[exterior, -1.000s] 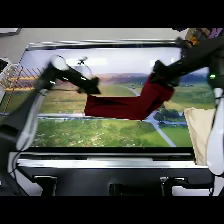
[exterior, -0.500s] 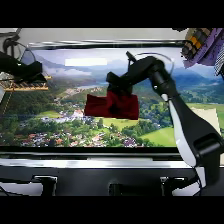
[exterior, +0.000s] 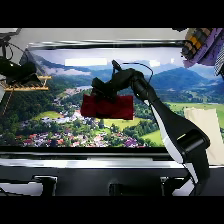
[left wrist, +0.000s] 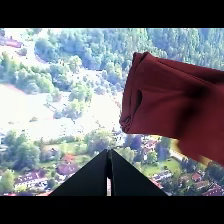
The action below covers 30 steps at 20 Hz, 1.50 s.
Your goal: Fold the clothes and pants, and hang the long-sleeved shirts on hangers.
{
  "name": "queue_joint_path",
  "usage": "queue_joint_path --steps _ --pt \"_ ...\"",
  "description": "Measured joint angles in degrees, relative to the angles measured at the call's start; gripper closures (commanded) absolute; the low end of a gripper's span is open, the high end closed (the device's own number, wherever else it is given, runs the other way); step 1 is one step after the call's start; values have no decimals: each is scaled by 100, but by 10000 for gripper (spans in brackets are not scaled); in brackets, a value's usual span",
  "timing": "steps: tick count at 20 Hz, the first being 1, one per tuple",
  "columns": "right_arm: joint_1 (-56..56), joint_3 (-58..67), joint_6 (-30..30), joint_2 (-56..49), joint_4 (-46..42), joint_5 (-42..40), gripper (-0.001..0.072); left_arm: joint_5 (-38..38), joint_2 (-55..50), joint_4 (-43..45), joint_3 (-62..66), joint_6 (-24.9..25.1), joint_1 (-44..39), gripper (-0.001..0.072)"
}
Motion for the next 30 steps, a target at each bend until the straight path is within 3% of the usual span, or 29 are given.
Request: queue_joint_path --steps 4,8,14,18,24,30 --pt "144 219 -223 26 459 247 221 4 -9 -4 -162 0 -111 696" --pt "-155 570 -590 369 634 -173 221 24 -20 -11 -234 -2 -203 695" --pt "-2059 625 -1377 879 234 -1773 221 28 -20 -11 -256 -2 -232 695" --pt "-3209 -138 -2000 909 221 -2203 221 28 -20 -9 -256 -4 -232 695" --pt "-3593 -1821 -2927 474 726 -1880 222 28 -20 -9 -256 -2 -234 695" --pt "-3182 -2293 -3394 -133 1134 -1408 240 48 -37 -9 -256 -2 -236 694"
